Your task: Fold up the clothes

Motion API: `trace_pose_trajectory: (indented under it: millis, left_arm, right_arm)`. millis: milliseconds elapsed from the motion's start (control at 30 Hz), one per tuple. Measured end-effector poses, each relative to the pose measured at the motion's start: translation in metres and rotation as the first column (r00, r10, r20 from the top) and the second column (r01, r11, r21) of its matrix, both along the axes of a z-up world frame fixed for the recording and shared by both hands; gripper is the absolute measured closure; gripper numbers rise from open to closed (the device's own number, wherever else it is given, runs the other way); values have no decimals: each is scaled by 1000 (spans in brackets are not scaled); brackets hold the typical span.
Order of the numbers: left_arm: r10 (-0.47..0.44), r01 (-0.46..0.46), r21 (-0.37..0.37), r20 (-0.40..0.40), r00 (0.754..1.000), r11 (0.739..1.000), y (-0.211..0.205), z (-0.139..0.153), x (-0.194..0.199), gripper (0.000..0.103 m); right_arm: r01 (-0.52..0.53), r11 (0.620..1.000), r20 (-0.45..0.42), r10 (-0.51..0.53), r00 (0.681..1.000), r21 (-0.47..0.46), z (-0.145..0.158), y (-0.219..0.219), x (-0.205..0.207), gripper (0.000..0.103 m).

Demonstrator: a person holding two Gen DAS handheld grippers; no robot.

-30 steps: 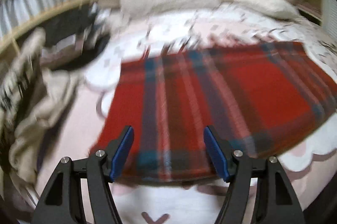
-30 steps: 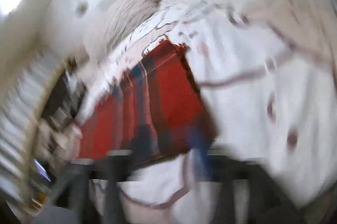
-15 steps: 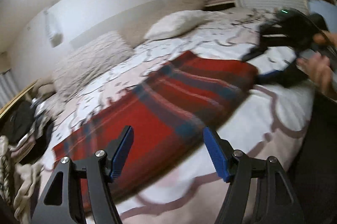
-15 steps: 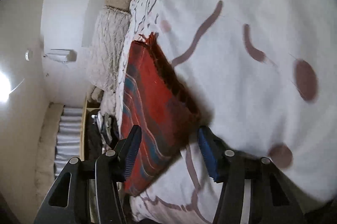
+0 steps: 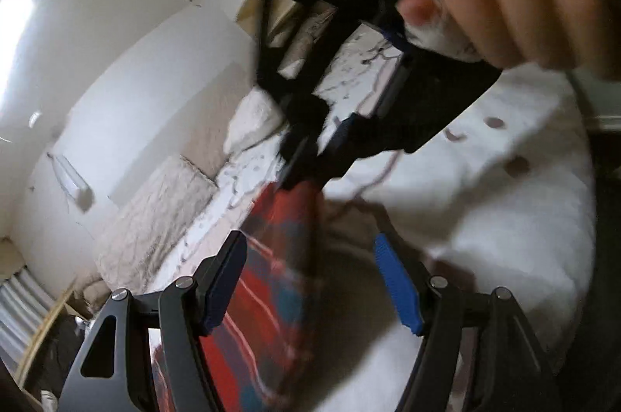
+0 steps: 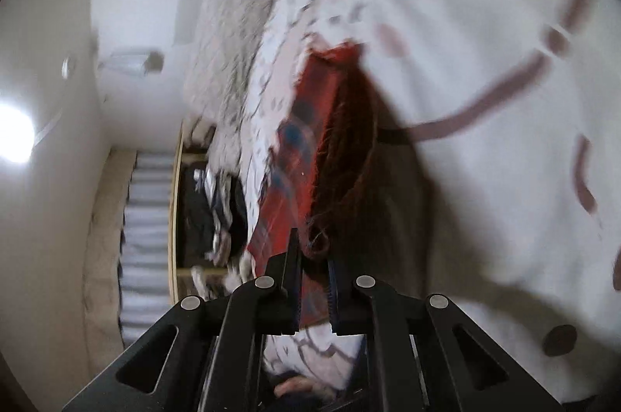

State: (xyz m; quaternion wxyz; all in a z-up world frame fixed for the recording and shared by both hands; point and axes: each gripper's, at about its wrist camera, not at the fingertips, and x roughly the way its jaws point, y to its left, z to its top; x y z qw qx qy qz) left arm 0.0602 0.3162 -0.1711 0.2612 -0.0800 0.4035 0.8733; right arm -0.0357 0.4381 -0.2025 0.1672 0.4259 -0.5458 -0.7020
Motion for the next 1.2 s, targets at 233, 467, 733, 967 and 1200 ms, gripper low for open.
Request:
trace_pose_trajectory:
  millis: [233,467,733,967,1200]
  left_arm:
    - [62,-63,8,17,998,998,17,10,-25,65]
    - [119,-145,83,253,960,986,9,21,-65,93]
    - [89,-162,170,374,923,972,3,36,-67,93]
    - [57,-122,149,384,922,981,6,24,-64,93]
    - [72,-147,137,443,894,980,10,12,-76,93]
  right_arm:
    - [-170,985,-10,170,985,37,24,-11,-16,91]
    - [-168,976,-56,178,982,141,32,-7,-14,91]
    - [10,997,-15,-9,1000,73,-2,37,-25,16]
    - [-117,993,80,116,990,11,-40,30,-98,16]
    - [-264,960,59,259,964,96,-51,12,-160,61]
